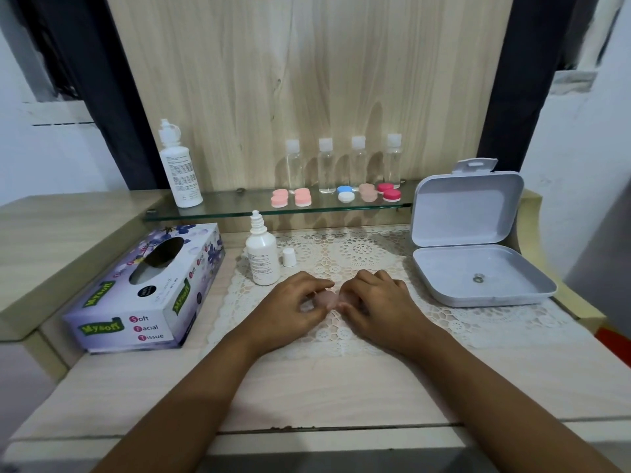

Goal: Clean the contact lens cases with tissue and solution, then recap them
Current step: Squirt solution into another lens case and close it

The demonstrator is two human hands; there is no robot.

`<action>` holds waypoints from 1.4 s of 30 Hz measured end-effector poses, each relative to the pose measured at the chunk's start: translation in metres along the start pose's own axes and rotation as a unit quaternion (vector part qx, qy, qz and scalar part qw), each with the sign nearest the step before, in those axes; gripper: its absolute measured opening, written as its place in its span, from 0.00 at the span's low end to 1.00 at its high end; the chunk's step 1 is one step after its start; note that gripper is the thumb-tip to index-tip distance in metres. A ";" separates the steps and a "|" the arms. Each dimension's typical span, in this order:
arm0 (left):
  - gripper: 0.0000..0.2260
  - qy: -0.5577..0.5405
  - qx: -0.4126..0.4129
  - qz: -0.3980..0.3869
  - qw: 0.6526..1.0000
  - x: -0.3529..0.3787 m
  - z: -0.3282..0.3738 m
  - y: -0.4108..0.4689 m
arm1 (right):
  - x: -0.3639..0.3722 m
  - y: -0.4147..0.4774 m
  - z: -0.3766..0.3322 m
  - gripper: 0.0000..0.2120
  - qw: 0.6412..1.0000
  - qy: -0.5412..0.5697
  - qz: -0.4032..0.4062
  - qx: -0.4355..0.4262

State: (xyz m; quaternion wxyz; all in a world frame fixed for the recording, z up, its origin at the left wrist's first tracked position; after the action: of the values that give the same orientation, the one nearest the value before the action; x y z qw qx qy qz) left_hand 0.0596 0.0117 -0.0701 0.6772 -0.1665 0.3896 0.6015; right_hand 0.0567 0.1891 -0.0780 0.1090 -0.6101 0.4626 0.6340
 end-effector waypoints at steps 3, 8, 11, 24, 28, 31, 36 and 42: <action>0.18 0.020 0.000 -0.002 1.000 0.001 -0.001 0.000 | 0.001 0.000 0.000 0.16 1.000 -0.002 0.000 0.004; 0.19 -0.006 0.005 -0.038 0.999 -0.003 0.001 0.000 | 0.001 0.001 0.000 0.22 1.000 -0.006 -0.001 0.004; 0.15 -0.007 0.010 -0.028 1.000 -0.004 0.001 0.001 | 0.000 0.001 0.000 0.16 1.000 -0.002 0.004 0.000; 0.10 -0.067 -0.059 0.051 0.995 -0.004 0.002 0.014 | -0.003 0.000 -0.002 0.12 1.000 -0.002 -0.001 0.004; 0.10 -0.048 -0.095 0.079 0.991 -0.004 -0.002 0.023 | -0.003 0.000 -0.003 0.16 1.000 -0.003 -0.003 0.006; 0.08 -0.009 -0.102 0.073 0.992 -0.002 -0.006 0.028 | -0.003 0.000 -0.002 0.13 1.000 -0.004 -0.004 0.005; 0.08 0.008 -0.093 0.052 0.994 0.002 -0.008 0.029 | -0.003 -0.001 -0.002 0.14 1.000 -0.001 -0.003 0.006; 0.11 -0.011 -0.080 0.049 0.996 -0.003 -0.004 0.024 | -0.004 0.000 -0.003 0.17 1.000 0.000 -0.004 0.009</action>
State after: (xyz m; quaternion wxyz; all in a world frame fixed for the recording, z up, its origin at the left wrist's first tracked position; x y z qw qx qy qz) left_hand 0.0354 0.0123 -0.0647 0.6357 -0.1943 0.3404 0.6650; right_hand 0.0598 0.1887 -0.0742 0.1176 -0.6108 0.4659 0.6293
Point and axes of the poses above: each hand's wrist, its own y-axis towards the middle knuckle, its own x-axis out of the palm, z = x × y, the point moved 1 cm from there along y, towards the middle knuckle, and after that the axes turned 13 degrees about -x, right-handed, at the moved point
